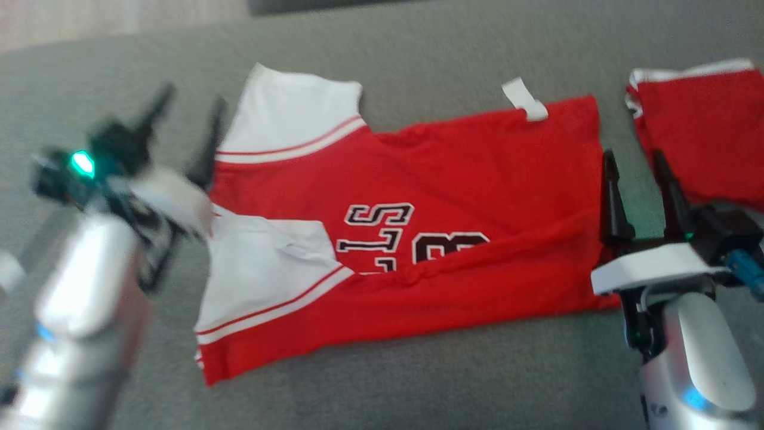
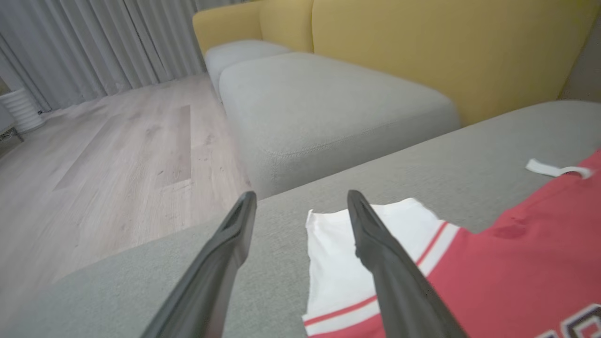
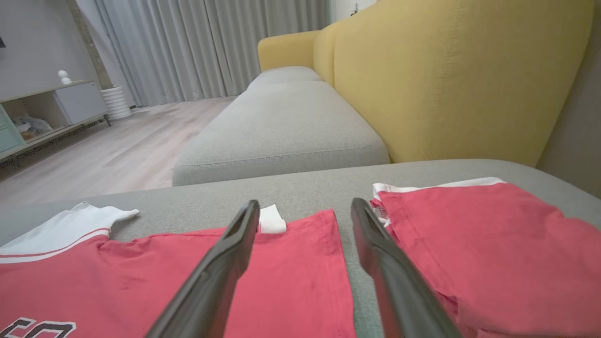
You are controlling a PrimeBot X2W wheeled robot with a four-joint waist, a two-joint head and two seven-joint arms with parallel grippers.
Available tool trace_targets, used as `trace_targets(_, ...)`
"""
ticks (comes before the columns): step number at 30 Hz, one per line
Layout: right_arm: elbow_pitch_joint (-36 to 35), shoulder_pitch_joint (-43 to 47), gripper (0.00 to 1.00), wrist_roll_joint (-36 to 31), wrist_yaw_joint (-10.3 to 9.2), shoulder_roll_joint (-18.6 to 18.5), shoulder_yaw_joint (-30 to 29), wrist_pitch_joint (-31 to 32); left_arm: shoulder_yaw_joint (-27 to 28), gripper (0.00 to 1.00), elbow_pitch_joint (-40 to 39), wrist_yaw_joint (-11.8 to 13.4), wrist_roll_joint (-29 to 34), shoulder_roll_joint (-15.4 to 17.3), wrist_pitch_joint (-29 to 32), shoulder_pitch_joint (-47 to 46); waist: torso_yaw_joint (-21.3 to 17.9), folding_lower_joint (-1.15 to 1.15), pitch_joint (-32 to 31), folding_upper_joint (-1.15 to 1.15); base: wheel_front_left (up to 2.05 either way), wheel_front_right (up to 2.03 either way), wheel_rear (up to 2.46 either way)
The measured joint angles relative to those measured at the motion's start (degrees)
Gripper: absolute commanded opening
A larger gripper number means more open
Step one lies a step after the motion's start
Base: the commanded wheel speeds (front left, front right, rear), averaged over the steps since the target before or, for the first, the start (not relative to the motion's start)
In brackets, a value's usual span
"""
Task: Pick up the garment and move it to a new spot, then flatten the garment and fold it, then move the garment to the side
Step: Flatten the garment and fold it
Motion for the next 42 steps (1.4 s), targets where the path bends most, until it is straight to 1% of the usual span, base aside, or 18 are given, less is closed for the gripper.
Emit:
trace_targets(3, -0.01, -1.15, 1.0, 0.88, 0.0, -0.04, 1.3, -1.15, -0.48, 1.0, 3.74, -1.48, -0.67, 2.68, 5.33, -6.77, -1.82, 0.0, 3.18, 0.0, 0.0, 0.0, 0.0)
trace_targets(5, 0.2, -1.55, 1.0, 0.93, 0.0, -0.04, 2.48, -1.71, -1.05, 1.0, 6.24, -2.09, -1.89, 3.71, 8.47, -10.66, -3.07, 0.0, 5.21, 0.0, 0.0, 0.0, 0.0)
trace_targets(8, 0.25, -2.69, 1.0, 0.92, 0.0, -0.05, 3.55, -2.2, -3.5, 1.0, 9.69, -2.42, -3.45, 5.46, 12.95, -15.43, -4.84, 0.0, 8.07, 0.0, 0.0, 0.0, 0.0)
trace_targets(10, 0.14, -3.67, 1.0, 1.35, 0.0, -0.07, 4.25, -2.48, -5.58, 1.0, 11.63, -2.56, -4.79, 6.69, 14.55, -17.81, -5.95, 0.0, 9.83, 0.0, 0.0, 0.0, 0.0)
trace_targets(13, -0.22, -5.05, 1.0, 2.08, 0.0, -0.08, 4.77, -2.79, -7.95, 1.0, 14.18, -2.56, -8.01, 8.01, 15.85, -20.19, -7.51, 0.0, 11.94, 0.0, 0.0, 0.0, 0.0)
trace_targets(18, -0.55, -5.58, 1.0, 2.37, 0.0, -0.08, 5.42, -3.18, -11.5, 1.0, 17.02, -2.56, -12.32, 9.11, 16.4, -22.95, -9.4, -0.01, 14.14, 0.0, 0.0, 0.0, 0.0)
trace_targets(19, -0.55, -5.58, 1.0, 2.37, 0.0, -0.08, 5.42, -3.18, -11.5, 1.0, 17.02, -2.56, -12.32, 9.11, 16.4, -22.95, -9.4, -0.01, 14.14, 0.0, 0.0, 0.0, 0.0)
trace_targets(23, -0.53, -5.58, 1.0, 2.37, 0.0, -0.08, 5.64, -3.2, -14.63, 1.0, 18.37, -2.56, -15.5, 9.35, 17.16, -24.18, -10.12, -0.01, 14.89, 0.0, 0.0, 0.0, 0.0)
trace_targets(26, -0.53, -5.59, 1.0, 2.37, 0.0, -0.08, 5.97, -3.2, -16.31, 1.0, 19.3, -2.56, -17.2, 10.22, 17.89, -25.35, -10.47, -0.02, 15.24, 0.0, 0.0, 0.0, 0.0)
trace_targets(29, -0.53, -5.61, 1.0, 2.37, 0.0, -0.08, 5.93, -3.21, -17.98, 1.0, 20.22, -2.56, -20.58, 10.8, 19.67, -26.9, -10.78, -0.02, 15.6, 0.0, 0.0, 0.0, 0.0)
trace_targets(30, -0.52, -5.61, 1.0, 2.37, 0.0, -0.08, 5.9, -3.21, -18.75, 0.14, 20.18, -2.56, -21.53, 10.82, 20.17, -27.09, -10.78, -0.02, 15.65, 0.0, 0.0, 0.0, 0.0)
trace_targets(31, -0.49, -5.61, 1.0, 2.37, 0.0, -0.08, 5.89, -3.21, -19.3, 0.0, 19.95, -2.56, -22.94, 10.79, 20.86, -27.28, -10.74, -0.02, 15.66, 0.0, 0.0, 0.0, 0.0)
trace_targets(34, -0.35, -5.62, 1.0, 2.33, 0.0, -0.08, 5.58, -3.22, -21.38, 0.0, 18.05, -2.55, -28.09, 10.68, 22.74, -27.46, -10.3, -0.02, 15.48, 0.0, 0.0, 0.0, 0.0)
trace_targets(36, 0.0, -5.64, 1.0, 1.71, 0.0, -0.08, 5.11, -3.35, -23.06, 0.0, 17.14, -2.55, -29.19, 10.88, 21.99, -27.4, -9.72, -0.02, 15.18, 0.0, 0.0, 0.0, 0.0)
trace_targets(39, 0.68, -5.8, 1.0, -0.7, 0.0, -0.08, 4.95, -2.98, -24.83, 0.0, 16.21, -2.56, -29.97, 10.92, 18.34, -26.79, -8.67, -0.02, 14.26, 0.0, 0.0, 0.0, 0.0)
trace_targets(42, 1.0, -6.6, 1.0, -3.03, 0.0, -0.09, 4.2, -0.8, -25.39, 0.0, 15.78, -2.56, -30.0, 10.62, 12.2, -26.1, -7.26, -0.02, 12.84, 0.0, 0.0, 0.0, 0.0)
